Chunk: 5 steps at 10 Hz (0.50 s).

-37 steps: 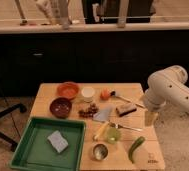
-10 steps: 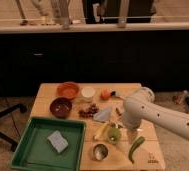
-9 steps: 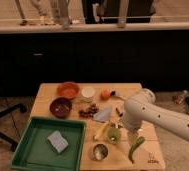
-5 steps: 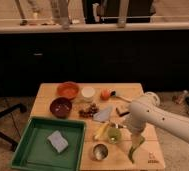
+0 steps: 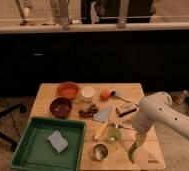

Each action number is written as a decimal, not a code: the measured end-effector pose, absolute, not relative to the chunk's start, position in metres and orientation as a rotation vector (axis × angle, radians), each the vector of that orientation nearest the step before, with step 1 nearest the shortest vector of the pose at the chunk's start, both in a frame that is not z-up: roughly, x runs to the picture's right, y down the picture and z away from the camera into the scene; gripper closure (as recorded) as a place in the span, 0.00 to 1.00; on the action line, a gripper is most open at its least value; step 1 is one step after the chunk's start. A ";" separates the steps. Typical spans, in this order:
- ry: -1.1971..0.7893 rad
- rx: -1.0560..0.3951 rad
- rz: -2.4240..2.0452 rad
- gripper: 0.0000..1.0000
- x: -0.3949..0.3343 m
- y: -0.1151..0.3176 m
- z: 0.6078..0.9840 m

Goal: Place pepper in paper cup

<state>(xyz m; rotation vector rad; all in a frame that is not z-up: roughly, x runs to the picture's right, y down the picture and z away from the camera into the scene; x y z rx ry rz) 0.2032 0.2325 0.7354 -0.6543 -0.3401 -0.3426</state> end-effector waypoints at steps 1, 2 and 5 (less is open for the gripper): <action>-0.365 -0.650 -0.349 0.20 0.204 0.235 0.737; -0.378 -0.648 -0.352 0.20 0.204 0.237 0.739; -0.390 -0.643 -0.358 0.20 0.211 0.244 0.743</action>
